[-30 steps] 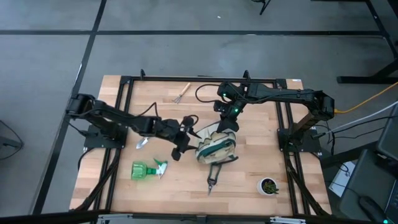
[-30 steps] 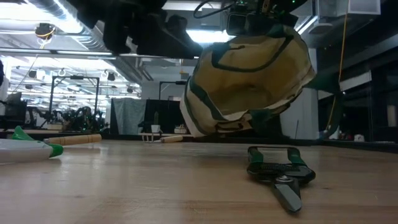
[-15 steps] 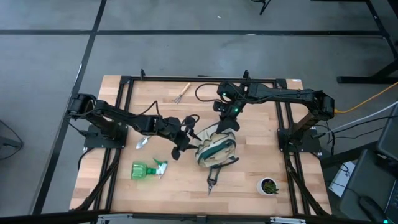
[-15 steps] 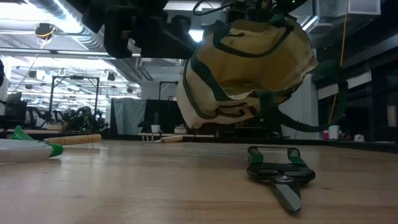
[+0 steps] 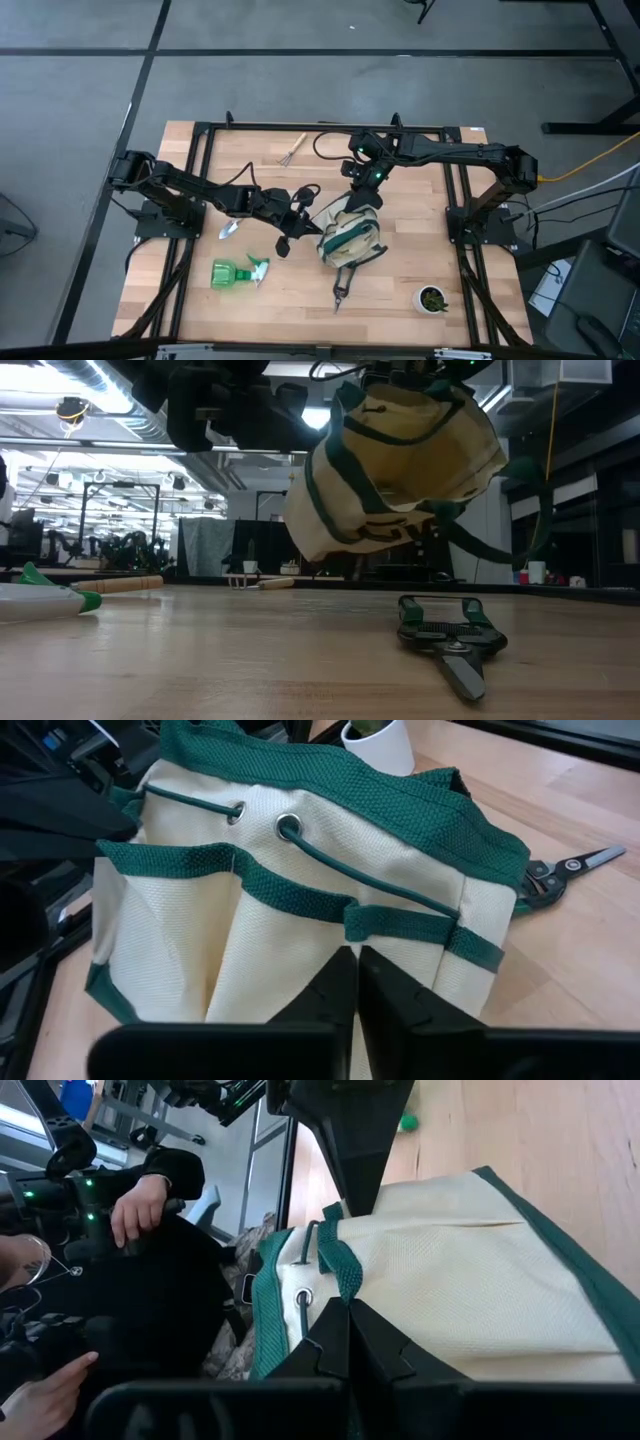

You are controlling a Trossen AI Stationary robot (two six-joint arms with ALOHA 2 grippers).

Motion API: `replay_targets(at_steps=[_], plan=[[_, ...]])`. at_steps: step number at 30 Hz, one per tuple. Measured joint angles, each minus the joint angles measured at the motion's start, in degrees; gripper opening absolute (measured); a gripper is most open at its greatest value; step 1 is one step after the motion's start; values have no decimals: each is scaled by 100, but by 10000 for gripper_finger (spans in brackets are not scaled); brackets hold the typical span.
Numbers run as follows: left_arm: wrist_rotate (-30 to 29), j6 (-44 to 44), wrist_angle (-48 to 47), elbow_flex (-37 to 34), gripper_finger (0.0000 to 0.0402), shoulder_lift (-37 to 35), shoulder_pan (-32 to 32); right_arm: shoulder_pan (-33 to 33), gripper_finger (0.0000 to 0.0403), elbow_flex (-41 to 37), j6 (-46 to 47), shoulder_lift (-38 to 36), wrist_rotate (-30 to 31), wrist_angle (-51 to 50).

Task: Pick & Place Garden tools in Gardening bag
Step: Prepare the gardening bag

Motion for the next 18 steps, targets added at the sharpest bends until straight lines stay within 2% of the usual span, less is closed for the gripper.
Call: replay_targets(at_steps=[8, 12, 18], plan=[[74, -516, -30, -4, 2, -92, 11, 0, 1, 0, -333, 0, 4, 0], [439, -795, -230, -30, 2, -305, 188, -1, 14, 0, -514, 0, 18, 95], [1194, -1341, -766, -39, 2, -492, 785, -28, 43, 0, -630, 0, 109, 454]])
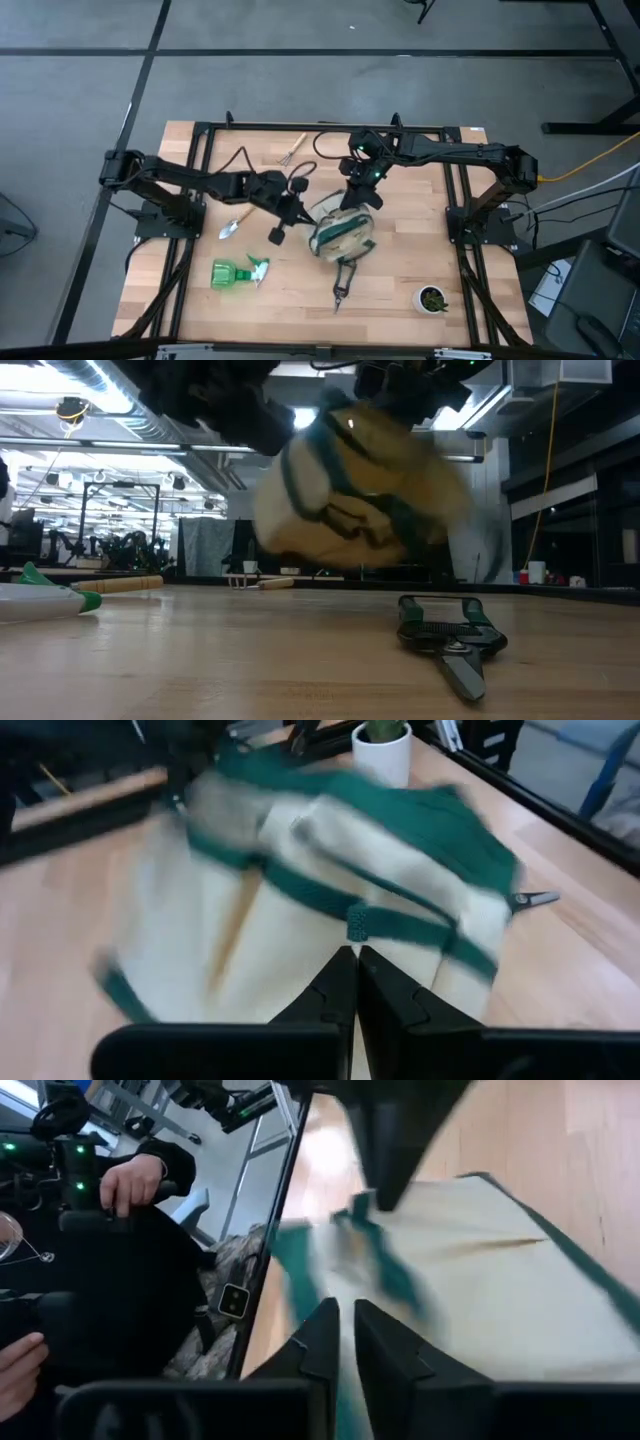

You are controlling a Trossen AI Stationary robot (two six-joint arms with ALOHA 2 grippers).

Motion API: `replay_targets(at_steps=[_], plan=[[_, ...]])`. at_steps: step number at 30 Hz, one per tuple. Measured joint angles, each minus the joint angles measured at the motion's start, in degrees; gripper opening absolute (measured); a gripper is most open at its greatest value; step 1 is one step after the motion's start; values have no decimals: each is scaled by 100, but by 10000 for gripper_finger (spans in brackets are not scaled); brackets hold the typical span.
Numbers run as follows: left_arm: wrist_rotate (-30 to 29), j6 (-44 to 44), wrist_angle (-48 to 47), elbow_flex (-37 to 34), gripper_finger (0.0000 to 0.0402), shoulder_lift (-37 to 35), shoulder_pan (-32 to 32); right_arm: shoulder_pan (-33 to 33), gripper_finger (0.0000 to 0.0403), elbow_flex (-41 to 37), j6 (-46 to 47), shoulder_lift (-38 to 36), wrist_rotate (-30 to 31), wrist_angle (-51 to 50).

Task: Pick & Place Garden tools in Gardening bag
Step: Prepare the gardening bag

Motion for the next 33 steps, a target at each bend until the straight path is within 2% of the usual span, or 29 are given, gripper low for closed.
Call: replay_targets(at_steps=[4, 8, 11, 14, 17, 21, 24, 33], plan=[[543, -225, -34, -2, 2, 11, 341, -91, 65, 2, -26, 0, 132, 147], [596, -253, -27, -54, 2, 23, 482, -256, 91, 2, -26, 0, 326, 170], [620, -339, 123, -230, 2, 0, 649, -382, 112, 2, -30, 0, 210, 100], [621, -519, 267, -421, 2, 0, 835, -487, 127, 2, -308, -40, -152, -379], [819, -690, 647, -652, 2, 0, 1011, -543, 134, 2, -756, -137, -116, -1097], [1266, -1028, 1330, -873, 1, 0, 1273, -495, 134, 2, -1078, -221, 289, -1526], [1293, -1306, 1713, -944, 1, 0, 1387, -341, 133, 2, -1328, -262, 695, -1598], [1230, -1798, 1959, -949, 1, 0, 1423, 334, 132, -369, -1874, -264, 2796, -612]])
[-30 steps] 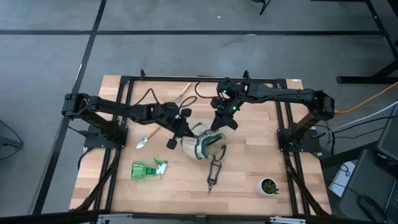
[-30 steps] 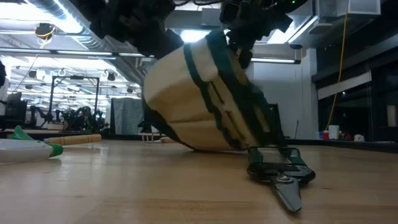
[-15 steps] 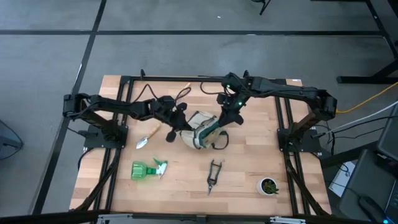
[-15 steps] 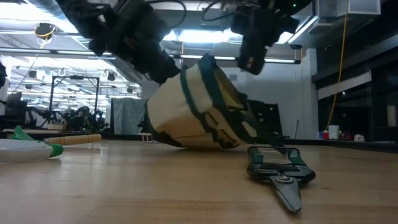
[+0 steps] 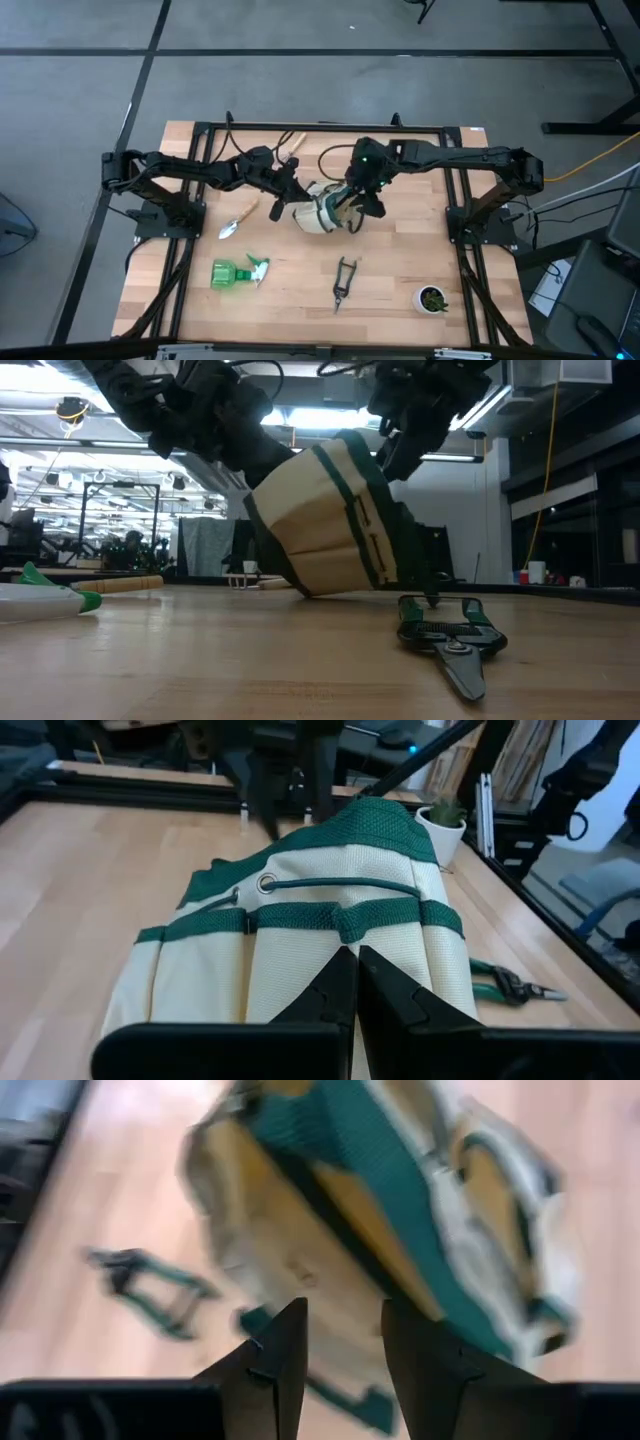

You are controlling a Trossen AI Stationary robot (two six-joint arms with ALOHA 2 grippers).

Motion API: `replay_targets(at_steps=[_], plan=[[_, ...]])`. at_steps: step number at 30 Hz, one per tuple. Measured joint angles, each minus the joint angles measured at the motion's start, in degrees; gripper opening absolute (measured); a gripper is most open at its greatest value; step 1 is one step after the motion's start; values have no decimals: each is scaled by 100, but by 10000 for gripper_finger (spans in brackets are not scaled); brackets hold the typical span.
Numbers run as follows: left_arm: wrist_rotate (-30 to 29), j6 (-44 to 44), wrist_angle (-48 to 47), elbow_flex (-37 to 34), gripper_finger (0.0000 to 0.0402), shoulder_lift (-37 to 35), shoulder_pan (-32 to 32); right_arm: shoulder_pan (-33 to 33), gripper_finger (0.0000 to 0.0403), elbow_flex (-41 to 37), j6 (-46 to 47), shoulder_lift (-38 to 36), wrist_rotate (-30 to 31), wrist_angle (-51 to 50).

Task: Pick & Place Garden tools in Gardening bag
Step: Prepare the gardening bag

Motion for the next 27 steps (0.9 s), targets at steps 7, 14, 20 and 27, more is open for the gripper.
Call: replay_targets(at_steps=[7, 14, 20, 27], plan=[[-357, -190, -4, 0, 1, 0, -46, 233, 132, -143, -218, 0, 862, 627], [-348, -283, 2, -1, 1, 0, -140, 339, 132, -145, -259, 0, 2184, 606], [-478, -422, 5, 0, 1, 0, -250, 339, 132, -145, -261, 2, 2397, 501], [-816, -423, 44, 0, 2, 0, -275, 341, 132, -145, -261, 35, 1961, 512]])
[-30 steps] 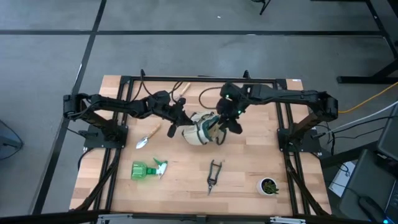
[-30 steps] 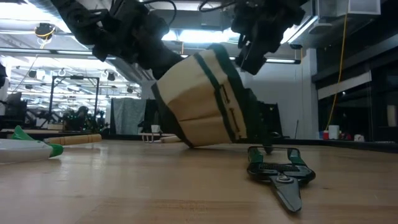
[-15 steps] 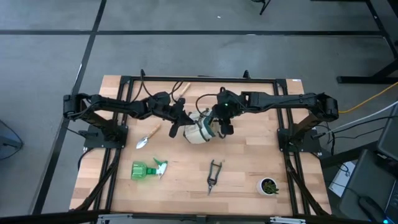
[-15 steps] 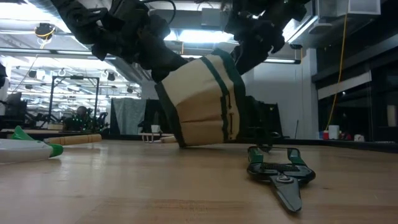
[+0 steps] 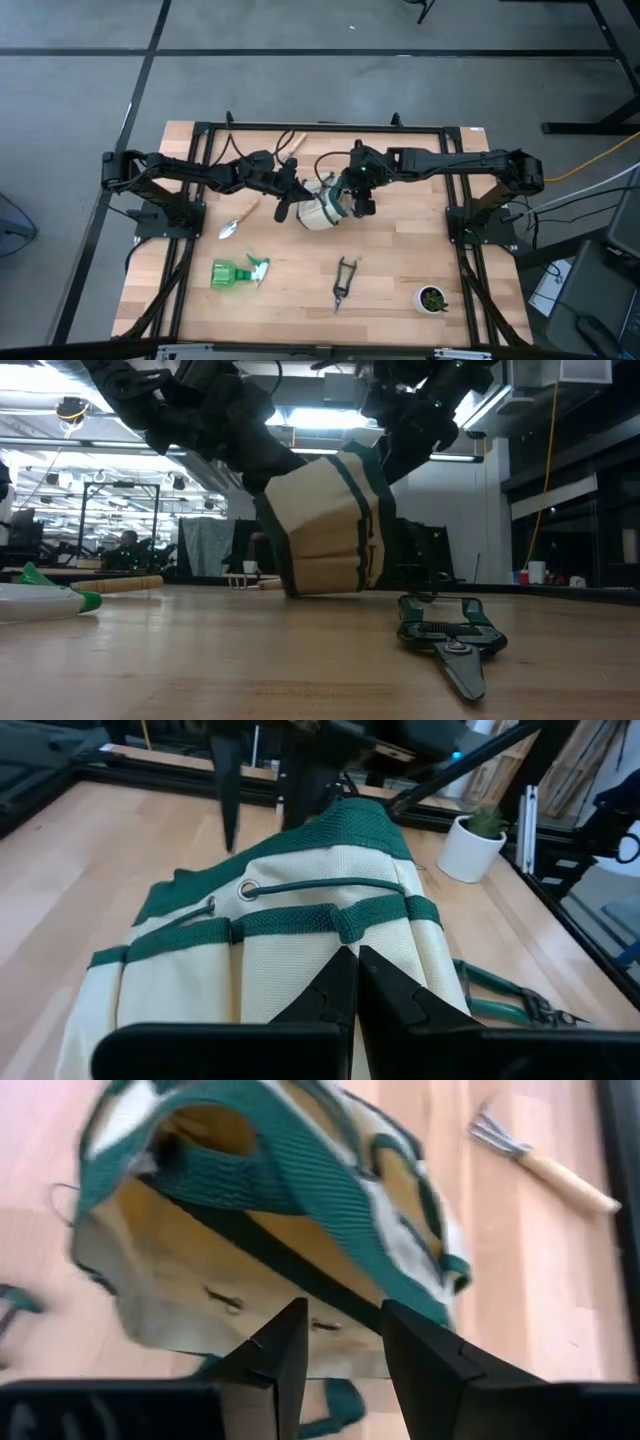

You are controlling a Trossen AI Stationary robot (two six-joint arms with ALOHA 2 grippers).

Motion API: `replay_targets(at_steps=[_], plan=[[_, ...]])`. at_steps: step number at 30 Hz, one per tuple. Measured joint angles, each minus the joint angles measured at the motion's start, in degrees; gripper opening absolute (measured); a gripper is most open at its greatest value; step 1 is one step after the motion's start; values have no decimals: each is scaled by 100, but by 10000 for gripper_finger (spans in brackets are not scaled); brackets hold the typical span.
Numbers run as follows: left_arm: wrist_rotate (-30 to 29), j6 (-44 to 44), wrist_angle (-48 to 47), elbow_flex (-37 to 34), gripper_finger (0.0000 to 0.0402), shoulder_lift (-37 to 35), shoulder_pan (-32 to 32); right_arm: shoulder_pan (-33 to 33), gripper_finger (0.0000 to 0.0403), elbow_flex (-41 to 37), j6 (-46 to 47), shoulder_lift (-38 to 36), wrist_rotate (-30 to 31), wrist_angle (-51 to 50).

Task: Pick & Place Garden tools in Gardening bag
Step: Prepare the gardening bag

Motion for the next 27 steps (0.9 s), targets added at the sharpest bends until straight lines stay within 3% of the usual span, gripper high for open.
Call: replay_targets(at_steps=[16, 24, 27], plan=[[159, -2, 300, 79, 2, 0, -73, -15, 125, -7, -24, 46, -138, 765], [169, -52, 299, 79, 3, 0, -109, -9, 15, -7, -143, 46, -213, 777], [167, -203, 298, 79, 3, 0, -107, -9, 7, -7, -106, 46, -213, 649]])
